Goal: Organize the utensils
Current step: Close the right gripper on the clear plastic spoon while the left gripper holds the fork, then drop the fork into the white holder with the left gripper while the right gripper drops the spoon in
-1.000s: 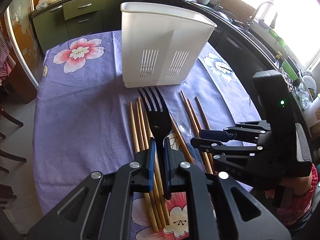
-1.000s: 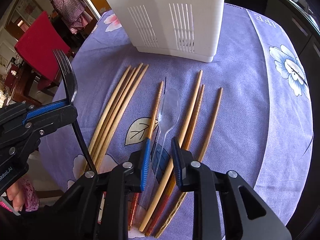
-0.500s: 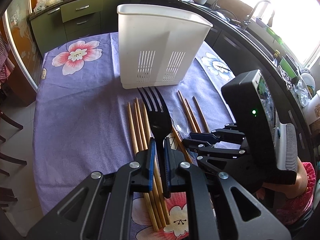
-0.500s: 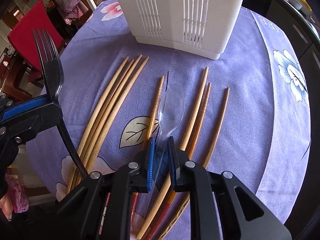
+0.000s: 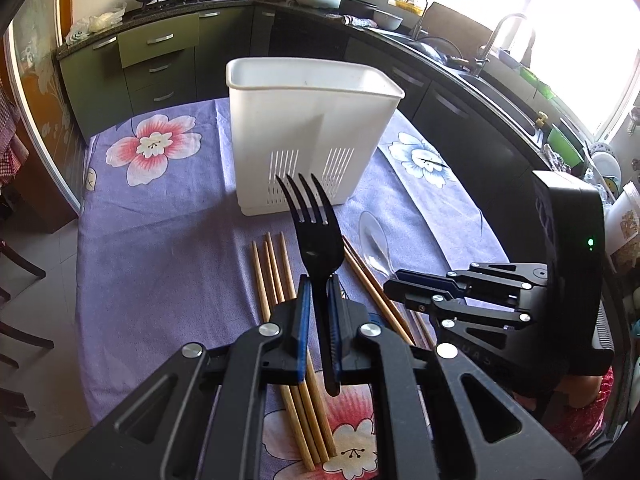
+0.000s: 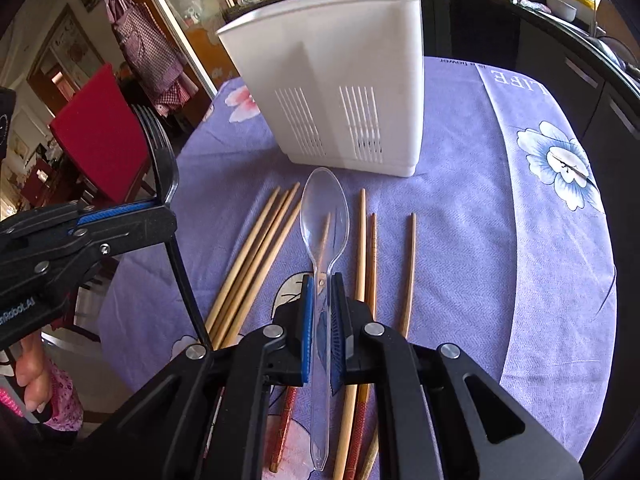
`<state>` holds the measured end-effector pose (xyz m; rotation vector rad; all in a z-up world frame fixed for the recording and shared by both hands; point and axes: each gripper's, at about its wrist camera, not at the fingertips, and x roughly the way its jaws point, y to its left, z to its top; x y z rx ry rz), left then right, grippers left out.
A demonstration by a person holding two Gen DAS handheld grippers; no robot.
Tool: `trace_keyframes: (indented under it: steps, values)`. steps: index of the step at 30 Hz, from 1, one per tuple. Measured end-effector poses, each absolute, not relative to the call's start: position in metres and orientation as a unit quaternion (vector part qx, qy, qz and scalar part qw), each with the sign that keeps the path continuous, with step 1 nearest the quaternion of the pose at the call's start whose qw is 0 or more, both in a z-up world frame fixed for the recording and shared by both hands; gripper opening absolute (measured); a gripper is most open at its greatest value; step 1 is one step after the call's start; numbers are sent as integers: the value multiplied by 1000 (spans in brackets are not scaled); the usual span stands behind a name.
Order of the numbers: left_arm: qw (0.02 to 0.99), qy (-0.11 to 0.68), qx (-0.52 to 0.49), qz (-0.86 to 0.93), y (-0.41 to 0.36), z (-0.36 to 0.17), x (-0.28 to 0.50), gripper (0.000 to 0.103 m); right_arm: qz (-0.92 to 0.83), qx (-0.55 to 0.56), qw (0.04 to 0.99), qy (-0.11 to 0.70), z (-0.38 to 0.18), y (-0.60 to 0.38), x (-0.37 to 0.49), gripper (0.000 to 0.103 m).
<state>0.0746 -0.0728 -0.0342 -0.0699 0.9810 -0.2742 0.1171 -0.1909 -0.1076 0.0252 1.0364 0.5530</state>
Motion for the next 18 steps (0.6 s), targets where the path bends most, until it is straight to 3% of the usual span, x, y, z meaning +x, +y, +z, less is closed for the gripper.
trace_keyframes:
  steps: [6,12,18]
  values:
    - [895,426,-35,-129,-70,10,90,9,275,41,852,443,-81,-210,111,10]
    - [940,324,-29,-107,-70,74,124,9,277,59,871,402,-58,-229,106,10]
    - [962,260,-37,-68,-67,95,169,9,278,67,874,393,-53,-239,103,10]
